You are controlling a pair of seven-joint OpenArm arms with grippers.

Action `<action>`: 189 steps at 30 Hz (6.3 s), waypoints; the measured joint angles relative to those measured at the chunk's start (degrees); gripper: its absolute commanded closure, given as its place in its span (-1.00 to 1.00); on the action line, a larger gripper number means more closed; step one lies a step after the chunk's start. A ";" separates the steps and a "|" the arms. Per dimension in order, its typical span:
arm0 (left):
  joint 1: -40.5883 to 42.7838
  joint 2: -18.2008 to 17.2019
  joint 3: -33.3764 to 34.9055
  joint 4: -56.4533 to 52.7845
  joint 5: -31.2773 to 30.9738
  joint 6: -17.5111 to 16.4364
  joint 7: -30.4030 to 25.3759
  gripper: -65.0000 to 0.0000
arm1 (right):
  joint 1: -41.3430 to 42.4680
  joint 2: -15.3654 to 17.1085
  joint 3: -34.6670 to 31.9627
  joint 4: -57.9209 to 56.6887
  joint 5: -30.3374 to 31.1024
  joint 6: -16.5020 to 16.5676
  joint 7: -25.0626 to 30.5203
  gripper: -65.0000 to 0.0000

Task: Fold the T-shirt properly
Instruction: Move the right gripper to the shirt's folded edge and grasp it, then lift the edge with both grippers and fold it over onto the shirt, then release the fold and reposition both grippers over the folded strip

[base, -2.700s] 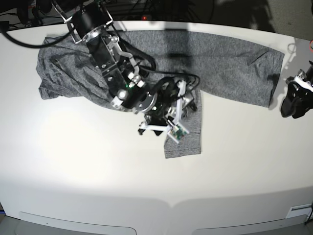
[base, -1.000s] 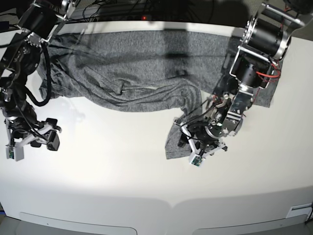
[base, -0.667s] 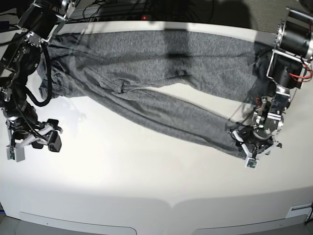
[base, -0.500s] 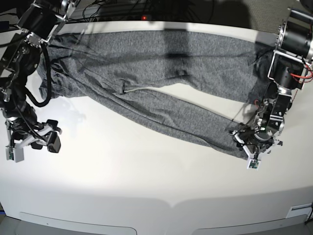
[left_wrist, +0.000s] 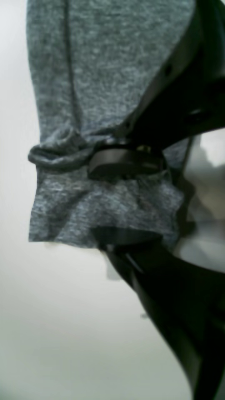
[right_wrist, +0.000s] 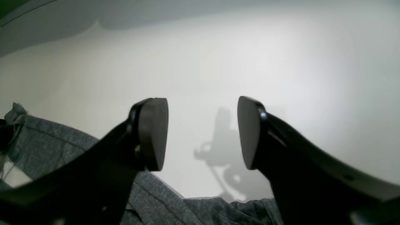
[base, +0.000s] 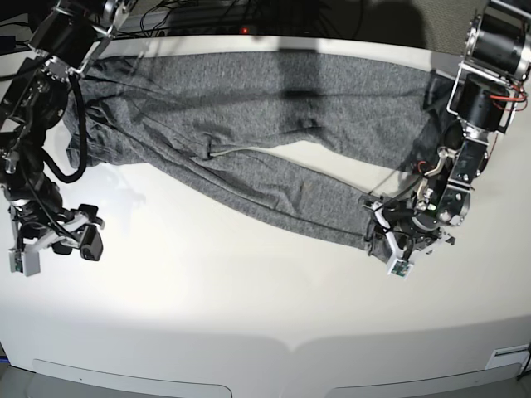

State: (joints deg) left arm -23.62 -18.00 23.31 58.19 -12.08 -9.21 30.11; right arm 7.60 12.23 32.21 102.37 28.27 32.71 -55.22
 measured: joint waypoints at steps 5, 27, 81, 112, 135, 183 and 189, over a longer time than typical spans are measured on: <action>-3.85 -0.26 0.00 0.00 0.02 0.07 -1.86 0.18 | 0.02 0.00 0.00 0.00 0.00 0.00 -0.02 -0.08; -12.20 8.13 -0.11 -24.15 -7.06 0.31 -12.33 -0.34 | 0.00 0.00 0.00 0.02 1.66 0.15 -1.68 -0.08; -8.76 6.47 -0.13 -13.53 4.42 8.41 0.15 1.00 | 3.43 7.67 -31.80 -24.63 -8.90 6.58 -0.15 1.00; 16.61 -18.73 0.07 37.22 1.31 9.44 20.48 1.00 | -12.46 16.72 -31.87 9.94 -1.31 6.60 -14.10 1.00; 43.52 -21.00 0.00 56.33 21.49 17.40 17.81 1.00 | -31.91 24.87 -31.89 20.24 -9.33 6.56 -15.17 1.00; 45.40 -13.60 -0.15 45.00 33.11 24.92 15.56 -0.06 | -40.41 24.57 -31.87 18.73 -12.98 -9.51 4.00 0.09; 45.55 -13.57 -0.07 47.69 36.17 28.20 15.30 -0.06 | -35.19 15.67 -31.82 18.73 -13.09 -9.79 5.51 0.09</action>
State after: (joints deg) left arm 21.93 -31.57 23.24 105.89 24.10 18.98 45.41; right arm -27.59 27.90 0.38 121.10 15.18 22.92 -49.71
